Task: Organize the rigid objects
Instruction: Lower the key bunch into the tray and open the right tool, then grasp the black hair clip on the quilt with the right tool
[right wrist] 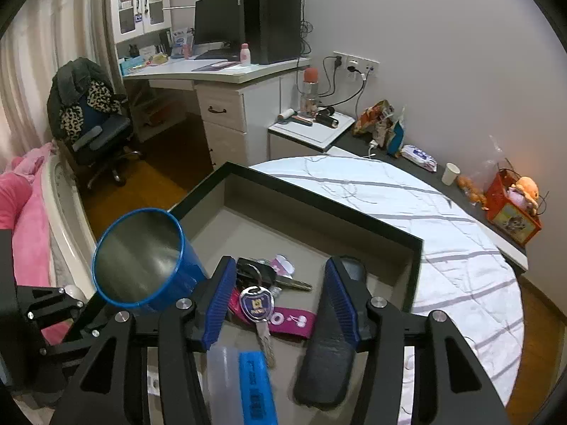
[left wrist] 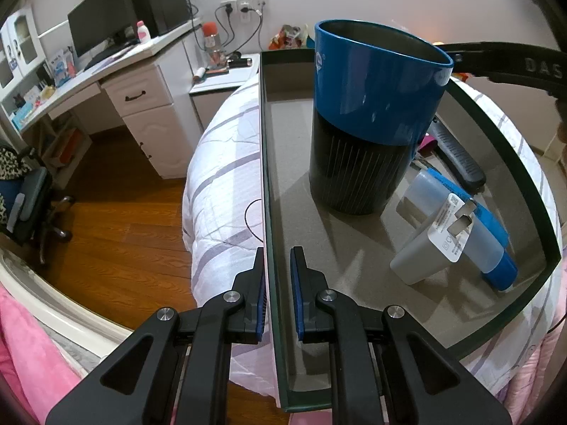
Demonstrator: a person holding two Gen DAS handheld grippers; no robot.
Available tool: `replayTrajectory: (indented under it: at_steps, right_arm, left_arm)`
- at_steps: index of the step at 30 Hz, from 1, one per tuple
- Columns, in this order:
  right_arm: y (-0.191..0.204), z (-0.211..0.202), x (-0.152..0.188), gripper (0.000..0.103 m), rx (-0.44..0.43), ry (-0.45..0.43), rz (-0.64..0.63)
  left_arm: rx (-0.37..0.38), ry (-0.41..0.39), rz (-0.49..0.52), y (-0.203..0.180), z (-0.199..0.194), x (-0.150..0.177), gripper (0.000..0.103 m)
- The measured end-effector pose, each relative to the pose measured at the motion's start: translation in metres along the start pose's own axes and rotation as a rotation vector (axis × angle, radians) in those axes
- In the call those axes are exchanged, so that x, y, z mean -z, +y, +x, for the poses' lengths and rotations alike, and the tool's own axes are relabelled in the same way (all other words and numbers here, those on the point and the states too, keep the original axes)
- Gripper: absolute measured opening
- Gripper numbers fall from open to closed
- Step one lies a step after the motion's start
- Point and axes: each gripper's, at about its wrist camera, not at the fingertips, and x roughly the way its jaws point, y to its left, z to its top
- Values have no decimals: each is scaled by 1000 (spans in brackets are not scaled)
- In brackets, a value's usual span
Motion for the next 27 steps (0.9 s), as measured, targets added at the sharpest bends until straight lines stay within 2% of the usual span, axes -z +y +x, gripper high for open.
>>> replayTrajectory:
  at_steps: [4,10,14,16,22,27]
  right_arm:
    - [-6,-12,4,67,33,-7,0]
    - [-20,-42,17,68,84,-41,-9]
    - [-41,-69,39,78,144,-48,-7]
    - [-50,-79,55,78,172,-34,-8]
    - [-75,-69,107,78,203,102,-17]
    - [-69,-50,140,78,152,196,-50]
  left_arm:
    - [-5,3,1,-1,0,0,10]
    - [-5,5,1,-2,0,0,11]
    - [-8,5,-2,-3,0,0,10]
    - [-10,6,-2,-3,0,1,10]
    - [-17,8,-3,-4,-1,2,11]
    - [-24,14,-2,-5,-3,1,11]
